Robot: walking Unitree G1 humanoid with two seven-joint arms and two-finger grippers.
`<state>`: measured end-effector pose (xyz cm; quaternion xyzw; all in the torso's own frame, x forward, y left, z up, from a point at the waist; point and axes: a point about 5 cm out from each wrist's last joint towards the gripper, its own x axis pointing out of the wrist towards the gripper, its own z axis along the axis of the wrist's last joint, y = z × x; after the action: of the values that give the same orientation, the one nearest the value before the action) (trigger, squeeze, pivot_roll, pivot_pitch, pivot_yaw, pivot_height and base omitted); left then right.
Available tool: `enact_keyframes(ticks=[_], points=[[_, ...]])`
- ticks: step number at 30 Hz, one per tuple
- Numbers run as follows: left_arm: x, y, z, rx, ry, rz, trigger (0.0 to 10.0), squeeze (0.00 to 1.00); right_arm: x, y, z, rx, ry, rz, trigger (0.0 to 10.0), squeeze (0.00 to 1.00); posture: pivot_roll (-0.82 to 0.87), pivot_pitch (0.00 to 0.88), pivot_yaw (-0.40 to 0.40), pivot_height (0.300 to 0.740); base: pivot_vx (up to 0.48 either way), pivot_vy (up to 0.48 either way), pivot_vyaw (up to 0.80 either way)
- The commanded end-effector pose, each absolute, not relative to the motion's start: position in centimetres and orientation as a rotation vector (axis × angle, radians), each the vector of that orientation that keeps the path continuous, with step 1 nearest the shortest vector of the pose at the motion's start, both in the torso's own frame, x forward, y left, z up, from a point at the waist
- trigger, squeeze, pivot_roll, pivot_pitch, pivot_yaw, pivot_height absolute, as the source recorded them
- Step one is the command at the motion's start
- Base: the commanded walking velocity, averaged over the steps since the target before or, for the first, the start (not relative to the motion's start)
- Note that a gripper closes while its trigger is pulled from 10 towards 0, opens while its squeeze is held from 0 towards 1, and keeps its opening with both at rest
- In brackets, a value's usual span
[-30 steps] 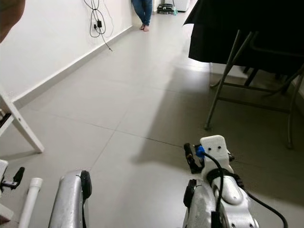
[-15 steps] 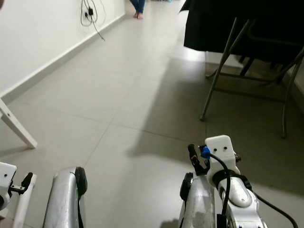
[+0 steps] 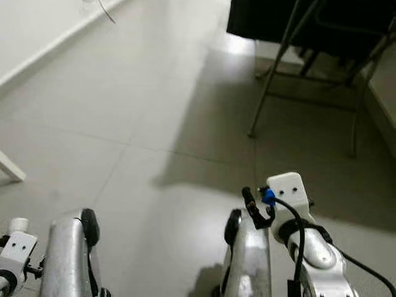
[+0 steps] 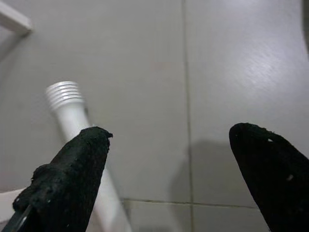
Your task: Building children table
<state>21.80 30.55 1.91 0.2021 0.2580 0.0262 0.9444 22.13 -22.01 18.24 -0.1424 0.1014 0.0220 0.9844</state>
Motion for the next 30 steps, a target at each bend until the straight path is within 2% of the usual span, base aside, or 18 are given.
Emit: enact_keyframes(ticks=[1, 9, 12, 18, 30], points=[[20.8, 30.5, 0.6, 0.410, 0.589, 0.043, 10.0, 0.00, 22.1, -22.2, 18.5, -0.290, 0.214, 0.052, 10.0, 0.00, -0.12, 0.270, -0.083, 0.300, 0.000, 0.000, 0.00], [19.7, 31.3, -0.3, 0.385, 0.631, 0.111, 10.0, 0.00, 23.5, -21.3, 19.1, -0.303, 0.194, 0.122, 10.0, 0.00, -0.10, 0.278, -0.105, 0.300, 0.000, 0.000, 0.00], [17.0, 32.1, -1.5, 0.360, 0.692, 0.172, 10.0, 0.00, 23.9, -21.0, 19.2, -0.294, 0.186, 0.135, 10.0, 0.00, -0.10, 0.275, -0.116, 0.300, 0.000, 0.000, 0.00], [14.2, 33.6, -2.9, 0.343, 0.799, 0.252, 10.0, 0.00, 23.9, -21.2, 19.2, -0.294, 0.192, 0.141, 10.0, 0.00, -0.11, 0.273, -0.126, 0.300, 0.000, 0.000, 0.00], [13.0, 35.4, -3.3, 0.395, 0.897, 0.317, 10.0, 0.00, 23.2, -22.7, 19.6, -0.315, 0.235, 0.120, 10.0, 0.00, -0.17, 0.333, -0.142, 0.300, 0.000, 0.000, 0.00]])
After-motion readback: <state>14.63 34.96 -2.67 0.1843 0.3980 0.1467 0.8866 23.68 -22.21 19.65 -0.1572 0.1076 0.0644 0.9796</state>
